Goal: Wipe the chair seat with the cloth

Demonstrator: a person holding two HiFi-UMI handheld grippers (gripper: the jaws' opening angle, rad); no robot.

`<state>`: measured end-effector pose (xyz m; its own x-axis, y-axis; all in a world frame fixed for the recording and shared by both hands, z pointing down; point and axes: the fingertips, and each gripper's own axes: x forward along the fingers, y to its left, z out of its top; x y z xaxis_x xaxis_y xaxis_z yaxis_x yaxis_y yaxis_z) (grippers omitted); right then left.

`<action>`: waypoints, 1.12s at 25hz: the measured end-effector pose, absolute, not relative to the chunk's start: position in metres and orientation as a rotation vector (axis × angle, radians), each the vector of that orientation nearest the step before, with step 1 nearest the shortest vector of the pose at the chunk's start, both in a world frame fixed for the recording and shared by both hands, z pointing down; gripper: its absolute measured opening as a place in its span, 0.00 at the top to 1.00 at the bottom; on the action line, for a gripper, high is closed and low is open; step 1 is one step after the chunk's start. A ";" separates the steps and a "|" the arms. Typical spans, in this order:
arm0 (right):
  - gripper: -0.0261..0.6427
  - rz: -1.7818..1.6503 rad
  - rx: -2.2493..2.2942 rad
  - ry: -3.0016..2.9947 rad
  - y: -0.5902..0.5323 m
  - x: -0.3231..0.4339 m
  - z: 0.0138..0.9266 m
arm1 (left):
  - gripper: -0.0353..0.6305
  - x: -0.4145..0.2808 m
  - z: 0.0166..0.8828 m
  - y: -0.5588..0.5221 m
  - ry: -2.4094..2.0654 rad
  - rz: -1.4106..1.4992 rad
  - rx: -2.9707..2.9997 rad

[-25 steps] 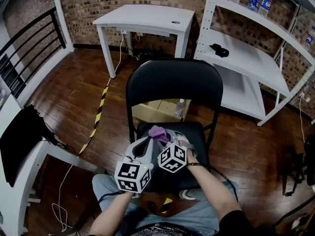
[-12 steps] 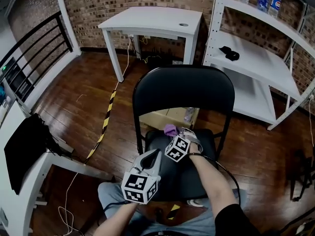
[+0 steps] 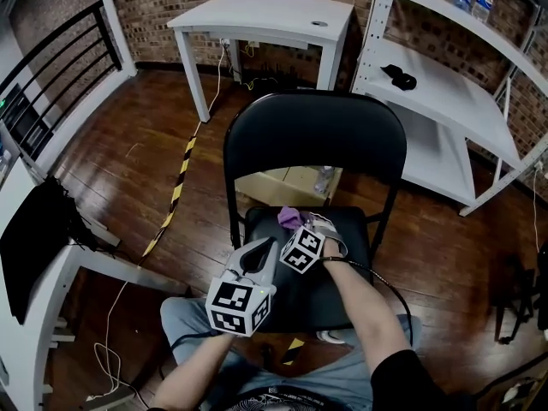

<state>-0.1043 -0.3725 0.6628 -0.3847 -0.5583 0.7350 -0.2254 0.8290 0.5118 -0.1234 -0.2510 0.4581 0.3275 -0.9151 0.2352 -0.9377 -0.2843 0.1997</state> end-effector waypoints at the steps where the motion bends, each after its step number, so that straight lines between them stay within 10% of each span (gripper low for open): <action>1: 0.83 -0.406 0.574 -1.976 -0.364 -0.102 0.662 | 0.94 -0.122 0.457 -0.251 -1.665 0.098 2.299; 28: 0.83 -0.419 0.433 -2.111 -0.149 -0.046 0.652 | 0.94 -0.080 0.469 -0.217 -1.655 0.102 2.320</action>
<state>-0.0456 -0.1488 0.6521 -0.5232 -0.4555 0.7203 -0.1458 0.8806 0.4509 -0.0799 -0.2174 0.4693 0.3377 -0.9145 0.2227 -0.9349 -0.2985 0.1918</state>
